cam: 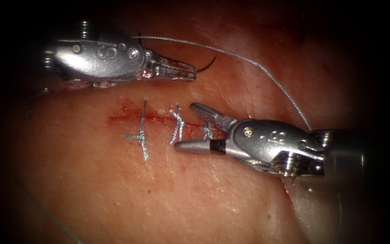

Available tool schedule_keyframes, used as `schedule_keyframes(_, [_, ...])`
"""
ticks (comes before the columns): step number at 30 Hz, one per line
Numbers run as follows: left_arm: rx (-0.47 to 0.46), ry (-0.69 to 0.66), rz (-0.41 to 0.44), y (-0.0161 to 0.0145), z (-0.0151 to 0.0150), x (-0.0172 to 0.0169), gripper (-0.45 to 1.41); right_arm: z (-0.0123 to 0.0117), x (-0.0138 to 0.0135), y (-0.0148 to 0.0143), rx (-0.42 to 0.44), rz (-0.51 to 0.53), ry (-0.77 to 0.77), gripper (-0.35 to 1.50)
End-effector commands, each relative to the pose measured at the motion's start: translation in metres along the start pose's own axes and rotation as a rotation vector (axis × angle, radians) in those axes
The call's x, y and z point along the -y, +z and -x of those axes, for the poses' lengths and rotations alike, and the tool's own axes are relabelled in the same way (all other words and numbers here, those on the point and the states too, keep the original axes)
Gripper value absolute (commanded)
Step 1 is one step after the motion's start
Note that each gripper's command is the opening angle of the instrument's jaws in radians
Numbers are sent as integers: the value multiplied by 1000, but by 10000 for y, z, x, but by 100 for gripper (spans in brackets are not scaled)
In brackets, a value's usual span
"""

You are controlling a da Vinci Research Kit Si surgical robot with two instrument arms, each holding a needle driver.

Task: Wound Closure

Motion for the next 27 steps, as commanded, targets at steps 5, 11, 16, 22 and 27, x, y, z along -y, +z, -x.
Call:
schedule_keyframes(5, [8,-6,-22,-19,26,6,-45,-3,-9,-47,3,-38,8,148])
schedule_keyframes(11, [19,-5,-54,-36,59,16,-45,-3,-15,-49,3,-25,10,148])
schedule_keyframes(16, [69,16,-66,-33,96,15,-45,-4,-12,-45,3,-23,10,148])
schedule_keyframes(22, [92,-79,-54,-23,141,17,21,-2,-11,-43,3,-22,8,148])
schedule_keyframes(27, [136,-187,-31,-16,150,13,57,-1,-9,-40,2,-20,8,148])
